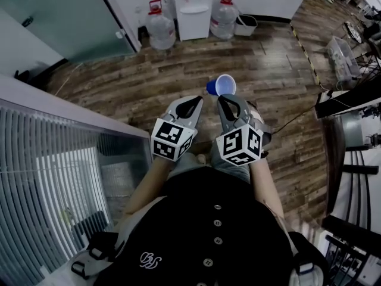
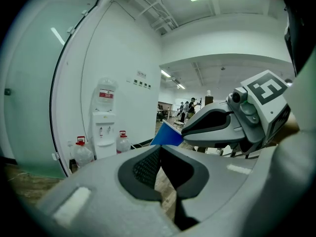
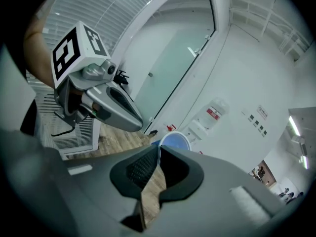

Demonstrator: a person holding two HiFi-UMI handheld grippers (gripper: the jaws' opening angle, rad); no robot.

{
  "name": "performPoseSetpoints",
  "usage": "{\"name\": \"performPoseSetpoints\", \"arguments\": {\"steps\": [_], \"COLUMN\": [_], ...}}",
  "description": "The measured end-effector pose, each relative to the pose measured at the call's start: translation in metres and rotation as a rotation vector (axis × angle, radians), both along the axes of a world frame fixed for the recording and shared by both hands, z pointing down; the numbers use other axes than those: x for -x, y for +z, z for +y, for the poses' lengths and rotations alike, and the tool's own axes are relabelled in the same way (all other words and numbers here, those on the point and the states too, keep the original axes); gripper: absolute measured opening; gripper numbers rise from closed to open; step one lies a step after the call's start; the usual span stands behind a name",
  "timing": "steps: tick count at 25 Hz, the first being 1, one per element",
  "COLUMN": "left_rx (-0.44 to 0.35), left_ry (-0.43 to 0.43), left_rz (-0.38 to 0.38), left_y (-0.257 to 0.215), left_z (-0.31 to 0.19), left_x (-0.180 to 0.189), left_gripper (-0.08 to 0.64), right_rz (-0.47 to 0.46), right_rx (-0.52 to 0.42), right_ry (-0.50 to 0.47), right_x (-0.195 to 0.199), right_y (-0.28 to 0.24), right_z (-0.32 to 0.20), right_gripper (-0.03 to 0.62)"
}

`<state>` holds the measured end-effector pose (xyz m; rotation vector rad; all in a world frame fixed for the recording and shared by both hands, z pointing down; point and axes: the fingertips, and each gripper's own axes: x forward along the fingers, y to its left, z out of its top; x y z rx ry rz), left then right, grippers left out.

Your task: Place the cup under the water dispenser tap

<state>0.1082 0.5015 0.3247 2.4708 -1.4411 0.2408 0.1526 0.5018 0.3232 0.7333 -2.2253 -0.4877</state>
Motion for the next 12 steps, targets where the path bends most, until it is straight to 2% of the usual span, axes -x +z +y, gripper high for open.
{"name": "performPoseSetpoints", "arguments": {"steps": [4,12], "left_rx": [-0.001,0.014], "left_ry": [-0.02,-0.004], "left_rz": [0.011,0.031], "left_y": [0.002,0.006], "left_z": [-0.01,-0.04], "left_x": [0.002,0.006], "left_gripper": [0.003,0.003], "right_rz": [0.005,0.035], "right_rx": [-0.002,0.024], "right_ry": [-0.012,-0.022], "right_x": [-0.005,0.0], "right_y": [-0.001,0.009], "right_z": [-0.009,-0.043], "right_gripper": [0.02,0.02]}}
